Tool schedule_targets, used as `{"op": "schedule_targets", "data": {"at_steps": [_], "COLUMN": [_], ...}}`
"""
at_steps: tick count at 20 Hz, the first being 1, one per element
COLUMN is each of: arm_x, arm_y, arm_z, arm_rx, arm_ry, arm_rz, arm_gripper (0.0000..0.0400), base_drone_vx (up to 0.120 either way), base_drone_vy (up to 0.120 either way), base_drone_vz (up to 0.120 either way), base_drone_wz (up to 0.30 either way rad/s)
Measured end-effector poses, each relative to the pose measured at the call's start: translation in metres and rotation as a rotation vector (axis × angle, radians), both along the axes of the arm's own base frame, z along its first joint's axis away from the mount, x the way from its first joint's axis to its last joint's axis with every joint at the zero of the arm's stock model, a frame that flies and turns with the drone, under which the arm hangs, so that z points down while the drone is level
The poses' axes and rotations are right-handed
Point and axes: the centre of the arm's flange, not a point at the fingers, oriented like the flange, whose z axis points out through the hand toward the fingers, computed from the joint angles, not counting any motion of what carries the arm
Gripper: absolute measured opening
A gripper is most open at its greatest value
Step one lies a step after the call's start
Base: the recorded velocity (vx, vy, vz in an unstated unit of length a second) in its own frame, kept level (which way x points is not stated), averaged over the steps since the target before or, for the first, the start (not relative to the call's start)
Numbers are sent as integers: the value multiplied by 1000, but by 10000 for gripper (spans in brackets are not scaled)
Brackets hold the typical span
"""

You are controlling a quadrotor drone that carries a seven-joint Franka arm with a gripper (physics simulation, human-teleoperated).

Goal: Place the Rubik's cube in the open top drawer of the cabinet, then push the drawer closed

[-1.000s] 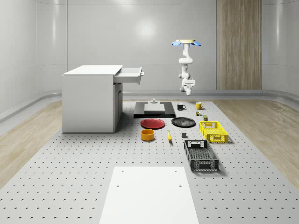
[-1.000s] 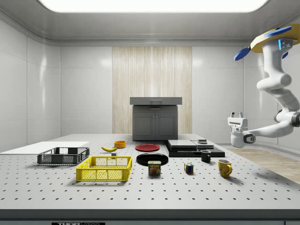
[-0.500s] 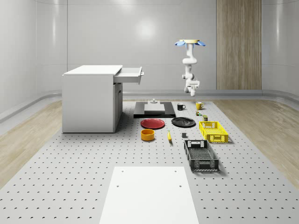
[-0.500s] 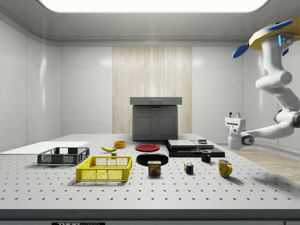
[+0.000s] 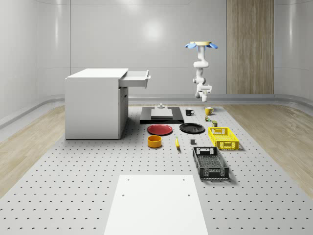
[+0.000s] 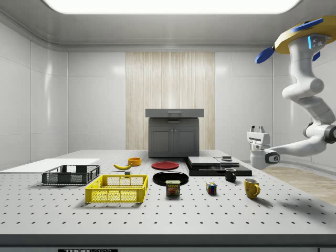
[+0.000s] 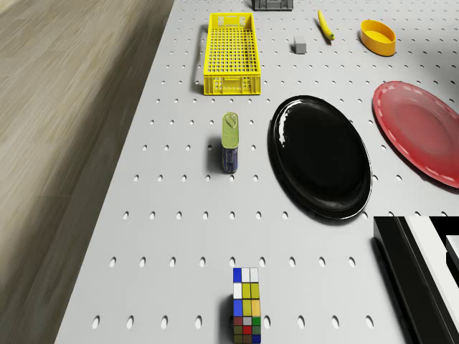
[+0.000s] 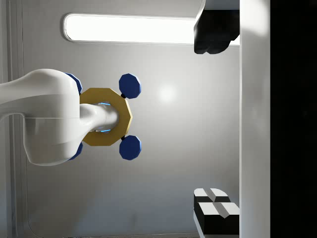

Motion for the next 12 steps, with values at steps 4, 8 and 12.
{"op": "schedule_targets", "data": {"at_steps": [4,8,12], "arm_x": [0,-1,-1], "arm_y": [2,7,16], "arm_z": [0,0,-2], "arm_rx": [-23,-69,-158], "arm_ry": [-3,-6,-9], "arm_rz": [-1,-2,-4], "arm_gripper": [400,400,400], "base_drone_vx": [120,120,120], "base_drone_vy": [0,0,0], "base_drone_vz": [0,0,0], "base_drone_wz": [0,0,0]}}
